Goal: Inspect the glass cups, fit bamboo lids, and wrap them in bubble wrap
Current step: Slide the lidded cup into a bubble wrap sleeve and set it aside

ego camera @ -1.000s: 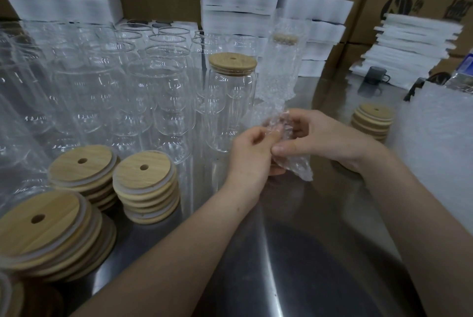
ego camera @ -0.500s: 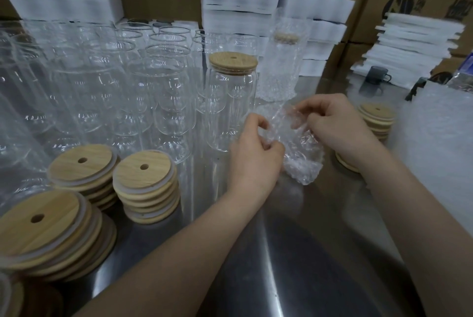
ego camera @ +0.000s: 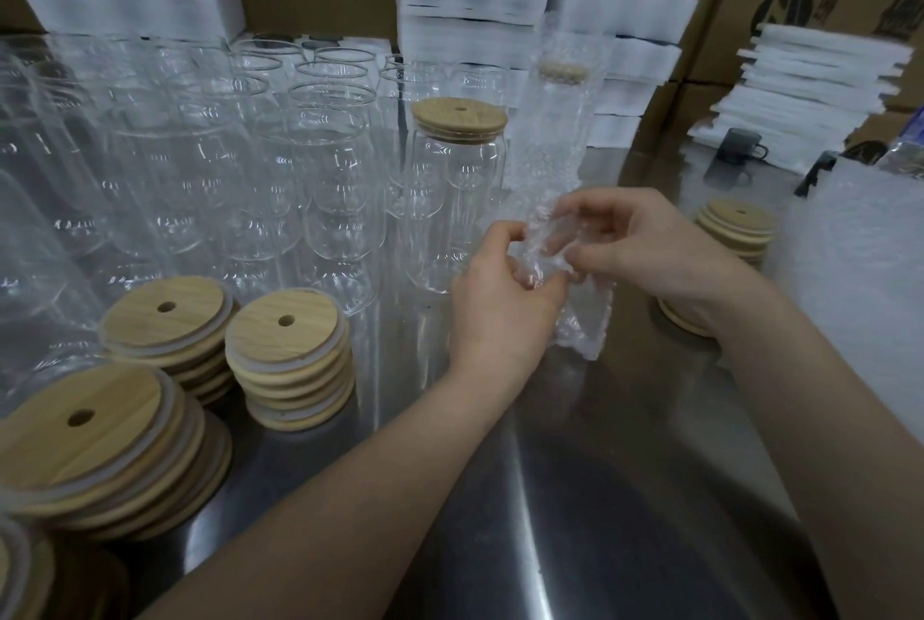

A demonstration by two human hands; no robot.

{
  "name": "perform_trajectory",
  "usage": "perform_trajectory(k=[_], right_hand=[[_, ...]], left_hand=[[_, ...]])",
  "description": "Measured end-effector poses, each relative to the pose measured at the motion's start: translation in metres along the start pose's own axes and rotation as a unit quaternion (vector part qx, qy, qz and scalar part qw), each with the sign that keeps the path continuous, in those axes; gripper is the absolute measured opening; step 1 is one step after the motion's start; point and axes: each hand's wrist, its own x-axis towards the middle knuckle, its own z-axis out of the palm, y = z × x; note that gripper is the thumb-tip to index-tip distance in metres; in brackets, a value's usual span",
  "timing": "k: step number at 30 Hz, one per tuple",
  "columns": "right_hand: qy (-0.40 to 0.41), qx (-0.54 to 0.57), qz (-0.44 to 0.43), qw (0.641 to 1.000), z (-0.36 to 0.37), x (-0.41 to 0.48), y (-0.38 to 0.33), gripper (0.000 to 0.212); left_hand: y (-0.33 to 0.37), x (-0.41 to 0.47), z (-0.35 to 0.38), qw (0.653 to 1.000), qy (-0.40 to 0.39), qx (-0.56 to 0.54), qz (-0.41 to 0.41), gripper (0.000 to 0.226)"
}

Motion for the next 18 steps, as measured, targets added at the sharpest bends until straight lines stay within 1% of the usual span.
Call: perform_trajectory(k=[3, 5, 7, 9, 10, 11, 13, 15, 17, 18], right_hand=[[0.065, -0.03, -0.019, 0.997, 0.001, 0.0, 0.0, 0.053], [0.138, -0.065, -0.024, 0.988, 0.002, 0.002, -0.001, 0.051], [0.219, -0.096, -0.018, 0.971, 0.001, 0.003, -0.001, 0.047], [0.276, -0.094, -0.01, 0.956, -0.001, 0.001, -0.004, 0.045], [0.285, -0.079, -0.012, 0.955, -0.002, 0.0, -0.006, 0.046], [0.278, -0.055, -0.022, 0.959, -0.002, -0.001, -0.01, 0.047], [0.231, 0.001, -0.057, 0.971, 0.002, -0.001, -0.02, 0.045], [0.186, 0.03, -0.093, 0.978, 0.008, 0.001, -0.031, 0.046], [0.156, 0.032, -0.101, 0.982, 0.016, 0.008, -0.04, 0.052], [0.139, 0.007, -0.096, 0.986, 0.02, 0.013, -0.044, 0.061]], left_hand=[[-0.001, 0.001, -0.002, 1.0, 0.011, 0.019, 0.013, 0.028], [-0.002, 0.003, -0.004, 0.999, 0.024, 0.034, 0.01, 0.028], [-0.002, 0.004, -0.005, 0.999, 0.029, 0.043, -0.004, 0.029], [-0.002, 0.005, -0.007, 0.997, 0.029, 0.067, -0.016, 0.029], [-0.002, 0.004, -0.007, 0.997, 0.029, 0.072, -0.023, 0.027], [-0.001, 0.004, -0.008, 0.997, 0.028, 0.071, -0.031, 0.025], [0.002, 0.002, -0.008, 0.997, 0.023, 0.062, -0.046, 0.02], [0.006, -0.001, -0.009, 0.997, 0.011, 0.059, -0.056, 0.016], [0.01, -0.004, -0.008, 0.996, 0.0, 0.058, -0.068, 0.021], [0.011, -0.005, -0.008, 0.996, -0.007, 0.056, -0.075, 0.025]])
